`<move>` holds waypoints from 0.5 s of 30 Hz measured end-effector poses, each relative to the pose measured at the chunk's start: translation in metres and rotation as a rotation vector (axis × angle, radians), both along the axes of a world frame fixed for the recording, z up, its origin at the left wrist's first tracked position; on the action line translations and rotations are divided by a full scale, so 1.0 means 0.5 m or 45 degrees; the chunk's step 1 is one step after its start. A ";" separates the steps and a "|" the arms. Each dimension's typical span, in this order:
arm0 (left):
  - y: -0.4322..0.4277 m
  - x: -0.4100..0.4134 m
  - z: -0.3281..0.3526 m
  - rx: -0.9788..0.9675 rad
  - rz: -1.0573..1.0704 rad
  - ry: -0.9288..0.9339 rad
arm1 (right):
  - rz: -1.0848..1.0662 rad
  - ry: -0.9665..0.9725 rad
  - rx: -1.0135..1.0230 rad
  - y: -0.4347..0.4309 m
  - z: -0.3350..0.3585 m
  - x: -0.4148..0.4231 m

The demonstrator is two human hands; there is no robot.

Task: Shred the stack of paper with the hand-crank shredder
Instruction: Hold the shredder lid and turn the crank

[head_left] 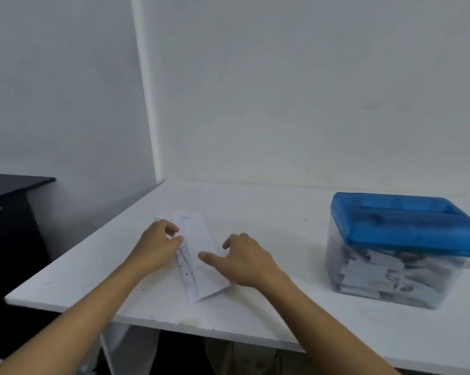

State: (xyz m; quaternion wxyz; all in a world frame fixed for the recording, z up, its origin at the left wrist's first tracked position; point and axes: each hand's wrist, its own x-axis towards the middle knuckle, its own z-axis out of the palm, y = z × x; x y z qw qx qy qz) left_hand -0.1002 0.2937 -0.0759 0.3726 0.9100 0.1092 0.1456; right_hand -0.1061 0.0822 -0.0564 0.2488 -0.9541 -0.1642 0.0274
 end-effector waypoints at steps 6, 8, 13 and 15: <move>0.000 -0.015 -0.052 0.222 0.070 -0.043 | -0.043 -0.018 -0.174 0.081 -0.032 0.011; -0.001 -0.016 -0.051 0.241 0.061 -0.025 | -0.039 0.031 -0.111 0.083 -0.026 0.013; 0.001 -0.018 -0.051 0.208 0.025 -0.027 | -0.104 0.043 0.105 0.063 -0.016 0.029; 0.001 -0.017 -0.052 0.210 0.015 -0.028 | -0.125 0.026 0.112 0.052 -0.016 0.036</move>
